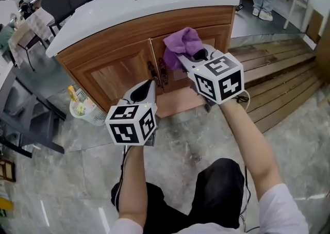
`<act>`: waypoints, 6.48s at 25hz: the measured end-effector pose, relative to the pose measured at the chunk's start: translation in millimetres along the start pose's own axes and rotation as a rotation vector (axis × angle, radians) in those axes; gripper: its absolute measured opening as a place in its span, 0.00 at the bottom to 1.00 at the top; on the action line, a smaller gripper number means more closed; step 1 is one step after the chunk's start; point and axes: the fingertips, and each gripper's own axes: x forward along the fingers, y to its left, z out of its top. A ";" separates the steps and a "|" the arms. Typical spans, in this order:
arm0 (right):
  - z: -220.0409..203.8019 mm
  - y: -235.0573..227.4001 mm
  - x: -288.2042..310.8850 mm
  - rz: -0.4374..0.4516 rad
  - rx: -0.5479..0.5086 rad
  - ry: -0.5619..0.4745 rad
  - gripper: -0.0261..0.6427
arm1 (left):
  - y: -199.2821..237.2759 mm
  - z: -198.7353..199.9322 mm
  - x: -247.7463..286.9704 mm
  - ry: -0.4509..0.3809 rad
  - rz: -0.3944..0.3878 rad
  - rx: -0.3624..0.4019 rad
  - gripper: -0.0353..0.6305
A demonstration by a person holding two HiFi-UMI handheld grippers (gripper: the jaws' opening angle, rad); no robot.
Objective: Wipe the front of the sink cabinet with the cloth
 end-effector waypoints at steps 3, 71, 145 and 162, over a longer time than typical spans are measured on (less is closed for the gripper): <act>-7.7 -23.4 -8.9 -0.053 0.000 0.020 0.15 | -6.0 0.1 6.6 -0.002 -0.010 0.006 0.06; -31.8 285.2 134.8 0.451 0.013 -0.088 0.15 | 145.1 -35.7 -154.6 -0.013 0.433 -0.037 0.06; -111.3 -113.1 -64.8 -0.323 0.050 0.075 0.15 | -52.3 -41.7 54.3 0.021 -0.107 0.021 0.06; -66.3 -15.3 -30.8 -0.104 -0.019 -0.008 0.15 | -16.0 -43.5 33.5 0.025 -0.019 0.014 0.06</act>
